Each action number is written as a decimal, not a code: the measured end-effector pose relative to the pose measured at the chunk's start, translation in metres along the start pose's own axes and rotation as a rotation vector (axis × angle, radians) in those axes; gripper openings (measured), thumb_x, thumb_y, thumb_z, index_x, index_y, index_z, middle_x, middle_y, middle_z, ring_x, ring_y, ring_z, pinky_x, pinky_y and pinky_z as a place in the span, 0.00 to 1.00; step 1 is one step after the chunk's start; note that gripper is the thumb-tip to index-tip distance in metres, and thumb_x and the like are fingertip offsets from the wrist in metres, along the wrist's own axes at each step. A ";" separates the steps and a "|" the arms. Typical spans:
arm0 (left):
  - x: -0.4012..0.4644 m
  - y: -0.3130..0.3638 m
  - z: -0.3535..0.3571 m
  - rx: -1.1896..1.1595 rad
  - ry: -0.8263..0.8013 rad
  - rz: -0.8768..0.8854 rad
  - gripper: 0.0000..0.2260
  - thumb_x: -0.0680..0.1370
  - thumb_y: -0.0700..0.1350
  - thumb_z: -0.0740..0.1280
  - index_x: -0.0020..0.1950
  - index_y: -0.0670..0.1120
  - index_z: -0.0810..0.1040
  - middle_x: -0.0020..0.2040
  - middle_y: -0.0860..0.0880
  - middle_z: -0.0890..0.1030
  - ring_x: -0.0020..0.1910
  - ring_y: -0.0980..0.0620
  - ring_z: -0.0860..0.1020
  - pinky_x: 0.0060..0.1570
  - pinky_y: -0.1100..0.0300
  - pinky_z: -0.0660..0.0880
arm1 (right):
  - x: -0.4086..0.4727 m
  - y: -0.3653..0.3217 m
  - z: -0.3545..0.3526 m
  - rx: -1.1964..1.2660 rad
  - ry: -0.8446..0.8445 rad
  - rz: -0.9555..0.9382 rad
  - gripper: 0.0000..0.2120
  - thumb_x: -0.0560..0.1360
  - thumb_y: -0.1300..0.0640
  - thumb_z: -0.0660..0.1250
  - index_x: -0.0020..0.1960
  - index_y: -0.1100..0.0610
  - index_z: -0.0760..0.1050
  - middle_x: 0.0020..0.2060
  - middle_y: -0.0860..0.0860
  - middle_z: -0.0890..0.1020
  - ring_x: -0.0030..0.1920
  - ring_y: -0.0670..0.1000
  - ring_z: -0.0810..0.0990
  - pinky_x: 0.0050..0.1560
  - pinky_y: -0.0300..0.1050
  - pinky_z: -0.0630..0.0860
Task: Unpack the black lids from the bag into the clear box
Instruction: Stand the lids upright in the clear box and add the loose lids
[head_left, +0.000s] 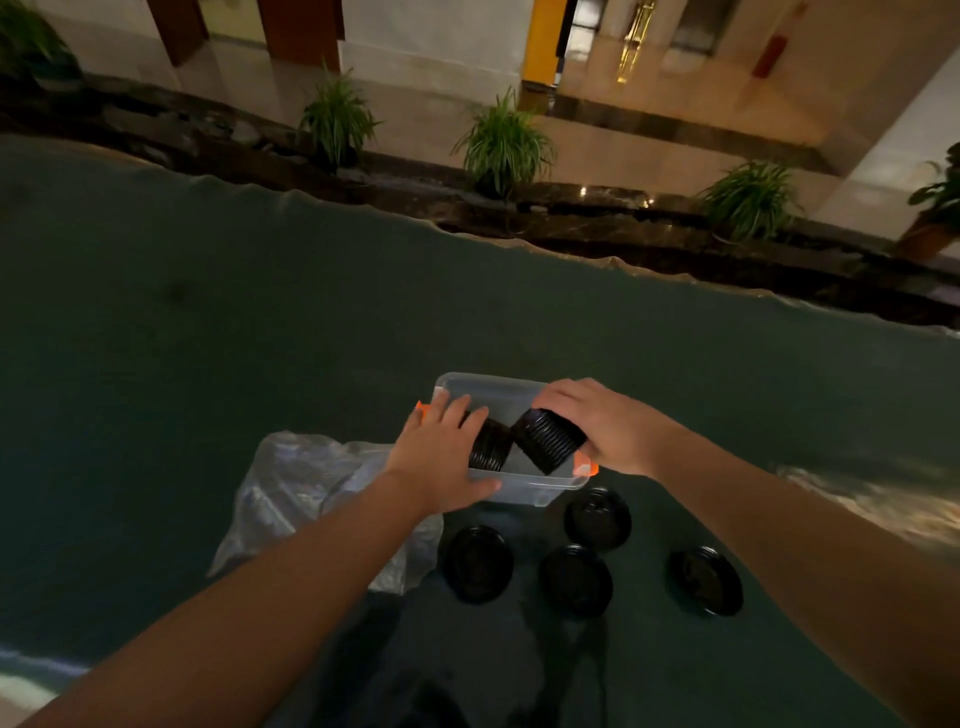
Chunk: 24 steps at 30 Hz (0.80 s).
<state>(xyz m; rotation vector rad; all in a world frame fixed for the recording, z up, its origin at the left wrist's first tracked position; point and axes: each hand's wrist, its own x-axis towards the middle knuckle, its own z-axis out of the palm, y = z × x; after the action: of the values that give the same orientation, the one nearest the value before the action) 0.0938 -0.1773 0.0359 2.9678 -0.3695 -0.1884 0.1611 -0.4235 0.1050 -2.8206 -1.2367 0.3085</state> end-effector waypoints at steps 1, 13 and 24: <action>0.004 0.002 0.003 0.014 -0.001 0.020 0.42 0.74 0.71 0.62 0.81 0.50 0.55 0.82 0.45 0.57 0.82 0.41 0.49 0.78 0.38 0.51 | 0.004 0.003 0.002 -0.031 -0.017 -0.013 0.36 0.71 0.67 0.74 0.73 0.49 0.66 0.71 0.49 0.69 0.68 0.54 0.68 0.65 0.55 0.73; 0.033 0.009 0.025 0.190 -0.251 0.208 0.37 0.75 0.75 0.51 0.80 0.59 0.59 0.82 0.47 0.56 0.81 0.38 0.50 0.76 0.32 0.44 | 0.037 0.026 0.008 -0.188 -0.095 -0.101 0.36 0.70 0.67 0.74 0.70 0.40 0.67 0.67 0.53 0.63 0.64 0.55 0.67 0.49 0.51 0.82; 0.034 0.014 0.039 0.148 -0.102 0.121 0.42 0.70 0.77 0.59 0.78 0.54 0.63 0.77 0.45 0.63 0.74 0.39 0.62 0.75 0.36 0.55 | 0.053 0.022 0.014 -0.220 -0.164 -0.145 0.34 0.71 0.67 0.72 0.70 0.40 0.70 0.60 0.52 0.67 0.58 0.52 0.69 0.46 0.44 0.75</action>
<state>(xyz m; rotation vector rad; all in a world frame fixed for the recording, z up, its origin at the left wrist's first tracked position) 0.1178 -0.2041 -0.0034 3.0755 -0.5993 -0.3127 0.2096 -0.4000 0.0796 -2.9123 -1.5920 0.4291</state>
